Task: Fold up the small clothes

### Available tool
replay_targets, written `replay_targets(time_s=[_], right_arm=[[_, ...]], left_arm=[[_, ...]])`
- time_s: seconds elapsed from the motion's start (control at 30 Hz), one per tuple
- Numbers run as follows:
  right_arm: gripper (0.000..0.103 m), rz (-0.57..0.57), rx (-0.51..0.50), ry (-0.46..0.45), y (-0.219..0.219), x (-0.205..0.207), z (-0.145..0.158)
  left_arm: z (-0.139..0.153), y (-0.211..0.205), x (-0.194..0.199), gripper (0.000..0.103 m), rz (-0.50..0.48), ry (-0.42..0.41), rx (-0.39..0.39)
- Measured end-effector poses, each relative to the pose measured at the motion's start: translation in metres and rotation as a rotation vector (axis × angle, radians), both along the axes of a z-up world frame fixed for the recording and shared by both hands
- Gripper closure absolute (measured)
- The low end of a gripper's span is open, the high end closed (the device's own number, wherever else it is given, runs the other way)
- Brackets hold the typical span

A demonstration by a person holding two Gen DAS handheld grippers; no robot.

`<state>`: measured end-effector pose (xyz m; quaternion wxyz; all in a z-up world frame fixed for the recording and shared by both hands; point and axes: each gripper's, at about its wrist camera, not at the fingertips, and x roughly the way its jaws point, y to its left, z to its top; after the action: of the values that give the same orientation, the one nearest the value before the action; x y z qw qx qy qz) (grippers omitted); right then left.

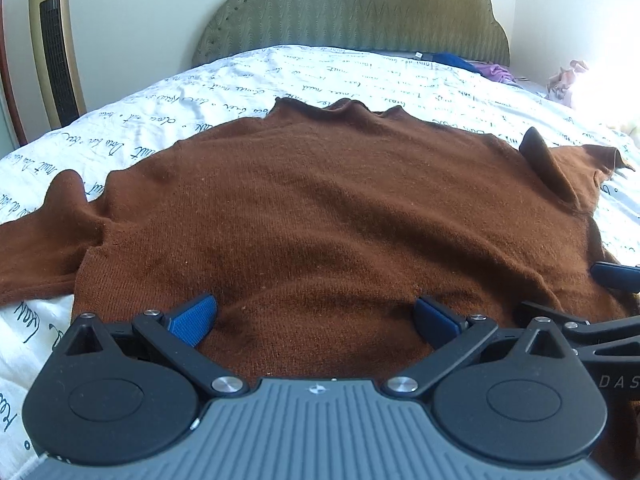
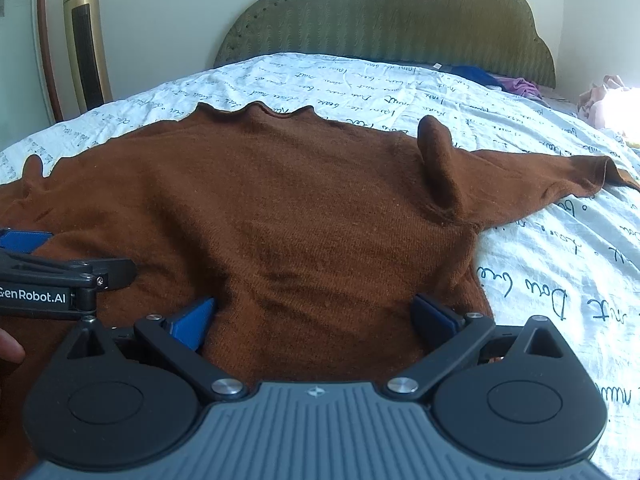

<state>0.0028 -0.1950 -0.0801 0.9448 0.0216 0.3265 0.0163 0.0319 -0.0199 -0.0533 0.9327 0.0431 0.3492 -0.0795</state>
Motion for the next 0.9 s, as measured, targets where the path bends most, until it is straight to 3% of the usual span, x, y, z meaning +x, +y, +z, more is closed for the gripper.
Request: replay_targets(time_s=[0.53, 0.63, 0.7, 0.8, 0.83, 0.9], right_arm=[[0.000, -0.019, 0.036, 0.015, -0.003, 0.003, 0.000], [0.000, -0.012, 0.000, 0.023, 0.001, 0.003, 0.001], [0.000, -0.022, 0.029, 0.042, -0.002, 0.008, 0.001], [0.000, 0.009, 0.071, 0.035, -0.010, 0.008, 0.005], [0.000, 0.034, 0.079, 0.046, -0.013, 0.010, 0.005], [0.000, 0.078, 0.071, 0.065, -0.019, 0.015, 0.004]], left_arm=[[0.000, -0.005, 0.002, 0.000, 0.031, -0.002, 0.020], [0.003, -0.005, 0.002, 0.000, 0.041, -0.007, 0.005], [0.008, -0.001, 0.002, 0.000, 0.050, -0.024, -0.048], [0.010, 0.016, 0.006, 0.000, 0.119, -0.045, -0.195], [0.007, 0.021, 0.012, 0.000, 0.127, -0.005, -0.223], [0.008, 0.016, 0.018, 0.000, 0.091, 0.018, -0.171]])
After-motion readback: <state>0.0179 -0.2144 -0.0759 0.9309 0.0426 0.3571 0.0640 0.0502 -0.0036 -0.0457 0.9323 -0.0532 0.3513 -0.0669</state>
